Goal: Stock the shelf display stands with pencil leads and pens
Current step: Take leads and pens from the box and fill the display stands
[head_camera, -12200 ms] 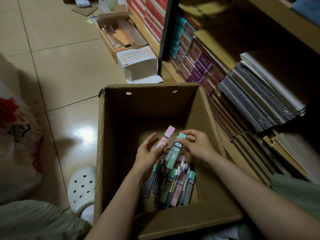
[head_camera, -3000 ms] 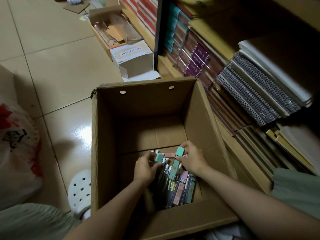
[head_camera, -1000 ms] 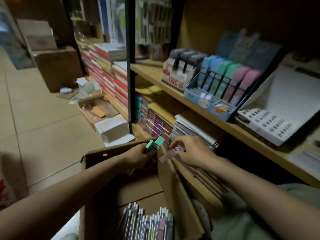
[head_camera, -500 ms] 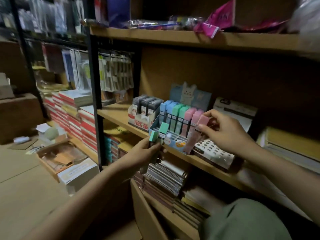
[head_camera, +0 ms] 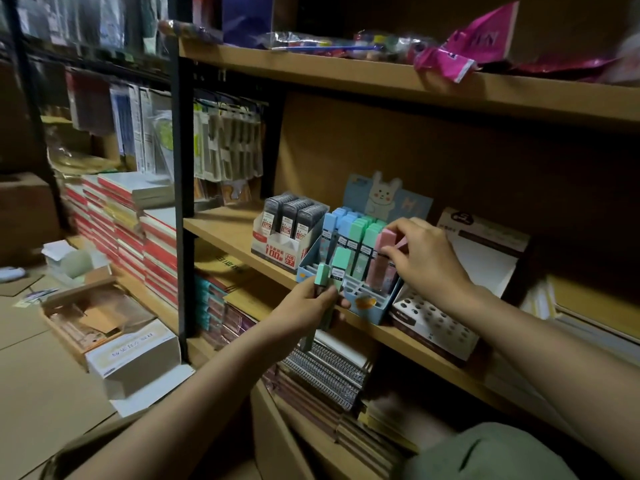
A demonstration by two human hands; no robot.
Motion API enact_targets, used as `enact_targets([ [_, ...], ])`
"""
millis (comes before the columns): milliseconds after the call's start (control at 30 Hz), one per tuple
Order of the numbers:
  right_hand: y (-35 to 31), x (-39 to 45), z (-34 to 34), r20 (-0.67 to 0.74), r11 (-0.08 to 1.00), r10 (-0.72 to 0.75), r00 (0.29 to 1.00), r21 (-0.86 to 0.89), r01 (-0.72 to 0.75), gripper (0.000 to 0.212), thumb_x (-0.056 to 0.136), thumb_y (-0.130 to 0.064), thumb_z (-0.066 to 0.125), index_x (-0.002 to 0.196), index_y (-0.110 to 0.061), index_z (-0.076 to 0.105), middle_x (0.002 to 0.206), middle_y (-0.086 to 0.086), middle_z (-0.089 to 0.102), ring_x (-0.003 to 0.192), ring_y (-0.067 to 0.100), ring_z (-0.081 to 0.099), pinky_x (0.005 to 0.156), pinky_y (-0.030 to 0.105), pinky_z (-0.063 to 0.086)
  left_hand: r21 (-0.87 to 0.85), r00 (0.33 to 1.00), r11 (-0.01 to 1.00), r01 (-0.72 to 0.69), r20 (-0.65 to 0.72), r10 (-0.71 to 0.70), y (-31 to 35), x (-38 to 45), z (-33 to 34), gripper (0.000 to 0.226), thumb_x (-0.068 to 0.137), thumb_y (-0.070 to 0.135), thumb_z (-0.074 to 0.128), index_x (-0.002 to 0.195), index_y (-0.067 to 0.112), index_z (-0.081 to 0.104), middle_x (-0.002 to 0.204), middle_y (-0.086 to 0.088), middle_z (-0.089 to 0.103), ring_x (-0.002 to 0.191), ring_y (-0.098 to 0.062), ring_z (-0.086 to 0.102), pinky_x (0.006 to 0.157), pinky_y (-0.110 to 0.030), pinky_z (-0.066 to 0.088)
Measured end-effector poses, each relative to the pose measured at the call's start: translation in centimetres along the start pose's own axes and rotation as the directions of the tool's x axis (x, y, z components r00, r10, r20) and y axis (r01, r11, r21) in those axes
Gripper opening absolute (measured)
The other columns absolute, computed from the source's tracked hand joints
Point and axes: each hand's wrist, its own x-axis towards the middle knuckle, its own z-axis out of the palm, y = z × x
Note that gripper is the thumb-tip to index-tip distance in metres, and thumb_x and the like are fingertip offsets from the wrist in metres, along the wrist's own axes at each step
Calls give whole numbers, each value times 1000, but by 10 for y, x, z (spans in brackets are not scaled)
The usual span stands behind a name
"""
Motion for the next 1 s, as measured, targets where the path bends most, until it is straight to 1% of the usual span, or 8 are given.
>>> enact_targets([
  [133, 0, 2, 9, -35, 1000, 12, 999, -5, -12, 25, 88, -17, 69, 111, -10, 64, 105, 4, 60, 88, 11, 50, 75, 22, 36, -26, 1000, 999, -20, -11, 19, 5, 2, -4, 15, 103, 14, 38, 108, 6, 49, 90, -6, 64, 70, -13, 62, 69, -27, 51],
  [267, -4, 8, 11, -41, 1000, 22, 999, -13, -23, 24, 89, -17, 69, 111, -11, 64, 106, 3, 61, 89, 12, 51, 76, 25, 43, -29, 1000, 999, -27, -15, 26, 8, 3, -7, 18, 103, 16, 38, 113, 6, 50, 91, -5, 65, 74, -14, 62, 75, -31, 50],
  [433, -2, 7, 10, -2, 1000, 23, 1000, -19, -23, 24, 88, -16, 69, 111, -11, 63, 106, 4, 62, 94, 17, 57, 83, 35, 54, -54, 1000, 998, -23, -13, 22, 7, 4, -10, 18, 103, 16, 38, 114, 7, 49, 92, -6, 65, 74, -14, 63, 74, -30, 51],
  [767, 1, -2, 28, -51, 996, 86, 995, 35, -84, 31, 87, -15, 70, 117, -11, 62, 112, 7, 63, 93, 21, 62, 86, 41, 55, -51, 1000, 999, -8, -10, 7, 1, 4, -11, 15, 103, 16, 39, 111, 9, 49, 88, -3, 66, 70, -10, 65, 66, -24, 52],
  [833, 2, -5, 31, -73, 994, 103, 992, 45, -100, 34, 86, -14, 71, 117, -14, 58, 112, 8, 63, 91, 23, 64, 85, 38, 55, -42, 1000, 999, -3, -7, 2, 0, 4, -10, 15, 103, 16, 39, 111, 9, 50, 90, -4, 66, 70, -10, 65, 66, -23, 53],
  [900, 2, -7, 33, -89, 996, 84, 992, 25, -82, 33, 86, -15, 72, 113, -15, 55, 108, 9, 65, 90, 24, 65, 80, 29, 50, -29, 1000, 1000, 0, -7, 0, -1, 3, -8, 16, 103, 16, 38, 111, 9, 51, 92, -5, 66, 72, -11, 65, 68, -25, 52],
  [933, 2, -8, 33, -89, 998, 60, 994, 1, -61, 30, 86, -15, 72, 111, -15, 55, 107, 9, 66, 91, 25, 65, 78, 27, 47, -26, 1000, 1000, 1, -2, -1, -1, 3, -7, 17, 103, 16, 38, 112, 8, 51, 92, -5, 66, 73, -12, 64, 69, -26, 52],
  [1000, 1, -7, 31, -83, 999, 26, 996, -37, -29, 23, 90, -19, 68, 109, -14, 56, 105, 9, 67, 93, 24, 65, 75, 29, 49, -39, 1000, 999, 8, 20, -7, -1, 1, -3, 21, 103, 16, 38, 115, 5, 50, 93, -5, 66, 76, -13, 64, 72, -27, 52],
])
